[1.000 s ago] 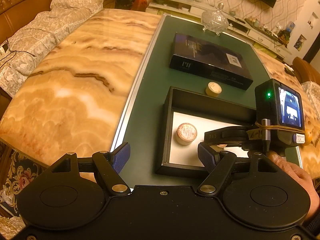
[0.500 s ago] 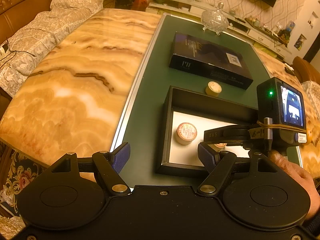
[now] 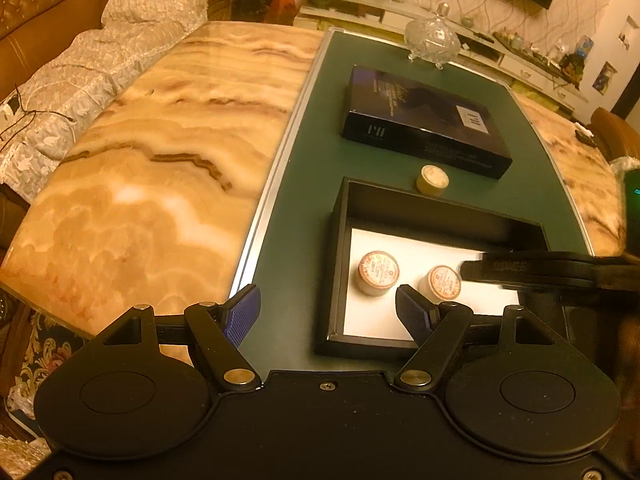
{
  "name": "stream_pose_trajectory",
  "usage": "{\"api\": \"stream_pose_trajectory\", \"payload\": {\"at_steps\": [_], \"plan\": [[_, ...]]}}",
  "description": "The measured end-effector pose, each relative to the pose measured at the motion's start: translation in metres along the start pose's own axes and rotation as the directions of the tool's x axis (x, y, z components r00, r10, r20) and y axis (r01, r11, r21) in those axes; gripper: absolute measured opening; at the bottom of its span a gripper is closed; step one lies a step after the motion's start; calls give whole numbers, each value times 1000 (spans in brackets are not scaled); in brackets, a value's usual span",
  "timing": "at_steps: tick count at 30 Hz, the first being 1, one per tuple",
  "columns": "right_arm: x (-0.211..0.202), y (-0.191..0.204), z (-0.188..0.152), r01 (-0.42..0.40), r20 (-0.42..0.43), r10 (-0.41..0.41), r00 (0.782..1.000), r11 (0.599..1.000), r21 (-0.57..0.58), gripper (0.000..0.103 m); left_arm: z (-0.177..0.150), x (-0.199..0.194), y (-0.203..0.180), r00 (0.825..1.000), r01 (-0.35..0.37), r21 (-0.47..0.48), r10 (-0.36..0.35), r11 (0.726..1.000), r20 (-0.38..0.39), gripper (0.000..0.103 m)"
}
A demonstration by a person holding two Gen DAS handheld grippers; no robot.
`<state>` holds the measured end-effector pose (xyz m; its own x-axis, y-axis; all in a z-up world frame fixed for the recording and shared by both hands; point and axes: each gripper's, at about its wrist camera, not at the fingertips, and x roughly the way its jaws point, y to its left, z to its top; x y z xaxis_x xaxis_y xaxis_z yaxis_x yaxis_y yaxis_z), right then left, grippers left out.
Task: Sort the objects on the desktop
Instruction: 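Open the right gripper and withdraw it from the tray, then move the open left gripper to the last cream jar before the box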
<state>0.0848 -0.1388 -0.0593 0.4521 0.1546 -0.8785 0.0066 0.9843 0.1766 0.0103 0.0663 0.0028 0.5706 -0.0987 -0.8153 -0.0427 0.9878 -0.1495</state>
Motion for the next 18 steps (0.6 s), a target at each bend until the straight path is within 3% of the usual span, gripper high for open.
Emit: {"api": "stream_pose_trajectory", "payload": {"at_steps": [3,8,18], "plan": [[-22,-19,-4,-27,65,25,998,999,40,61,4,2,-5,1000,-8,14,8,1000,1,75],[-56,-52,-14,-20,170,5,985,996,89,62,15,8,-19,1000,-17,46,17,999,-2,76],[-93,-97,-37,-17,292,-22,956,991,133,72,45,32,-58,1000,-14,110,16,994,-20,79]]}}
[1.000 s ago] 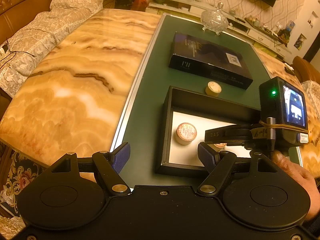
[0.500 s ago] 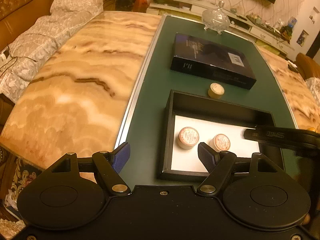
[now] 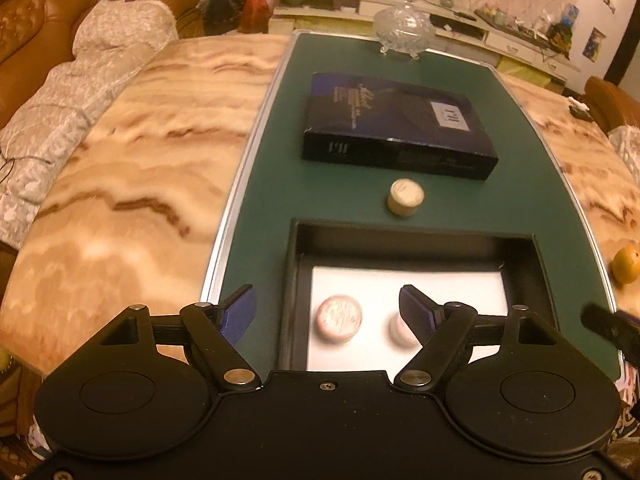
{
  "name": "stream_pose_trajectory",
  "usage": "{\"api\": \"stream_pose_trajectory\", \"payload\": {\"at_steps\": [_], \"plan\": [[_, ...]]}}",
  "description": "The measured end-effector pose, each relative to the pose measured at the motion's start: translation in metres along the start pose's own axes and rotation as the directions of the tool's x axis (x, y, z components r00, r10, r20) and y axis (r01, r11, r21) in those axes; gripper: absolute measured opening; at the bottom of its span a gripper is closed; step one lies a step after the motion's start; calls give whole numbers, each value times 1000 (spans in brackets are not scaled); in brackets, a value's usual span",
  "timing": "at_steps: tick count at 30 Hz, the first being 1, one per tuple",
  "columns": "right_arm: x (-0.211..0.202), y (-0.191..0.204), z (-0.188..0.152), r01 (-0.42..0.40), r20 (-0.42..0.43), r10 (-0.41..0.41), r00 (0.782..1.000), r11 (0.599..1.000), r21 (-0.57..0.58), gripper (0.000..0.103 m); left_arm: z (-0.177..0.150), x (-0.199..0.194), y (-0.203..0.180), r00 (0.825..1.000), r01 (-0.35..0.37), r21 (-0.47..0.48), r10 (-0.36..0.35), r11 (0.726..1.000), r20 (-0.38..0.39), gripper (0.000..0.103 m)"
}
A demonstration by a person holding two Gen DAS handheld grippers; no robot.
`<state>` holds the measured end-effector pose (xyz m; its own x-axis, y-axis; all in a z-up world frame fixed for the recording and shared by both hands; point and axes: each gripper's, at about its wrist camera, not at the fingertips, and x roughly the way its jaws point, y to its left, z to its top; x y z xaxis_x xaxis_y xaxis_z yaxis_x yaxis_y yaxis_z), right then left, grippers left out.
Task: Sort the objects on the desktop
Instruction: 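Move the open left gripper to the last cream jar before the box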
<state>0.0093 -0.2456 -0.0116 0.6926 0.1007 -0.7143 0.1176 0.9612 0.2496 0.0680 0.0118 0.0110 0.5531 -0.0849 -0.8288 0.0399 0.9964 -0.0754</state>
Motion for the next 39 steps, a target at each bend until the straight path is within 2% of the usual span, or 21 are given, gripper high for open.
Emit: {"api": "stream_pose_trajectory", "payload": {"at_steps": [7,12,16,23,28,39], "plan": [[-11,-23,-10,18,52,-18,998,1000,0,79,27,30,-26,1000,2,31,-1,1000,-22,81],[-14,-33,-12,10,69,-11,998,1000,12,92,47,60,-49,999,5,51,-3,999,-41,81],[-17,-39,-13,12,90,-12,996,1000,6,99,59,82,-63,998,9,50,-7,999,-56,83],[-14,-53,-13,-2,84,-1,996,999,35,99,76,122,-77,995,-8,48,12,999,-96,86],[-9,-60,-14,-11,70,7,998,998,57,99,80,147,-84,992,-43,75,52,996,-111,88],[-1,-66,-15,-23,51,20,999,997,73,99,87,185,-86,987,-43,49,50,998,-154,88]]}}
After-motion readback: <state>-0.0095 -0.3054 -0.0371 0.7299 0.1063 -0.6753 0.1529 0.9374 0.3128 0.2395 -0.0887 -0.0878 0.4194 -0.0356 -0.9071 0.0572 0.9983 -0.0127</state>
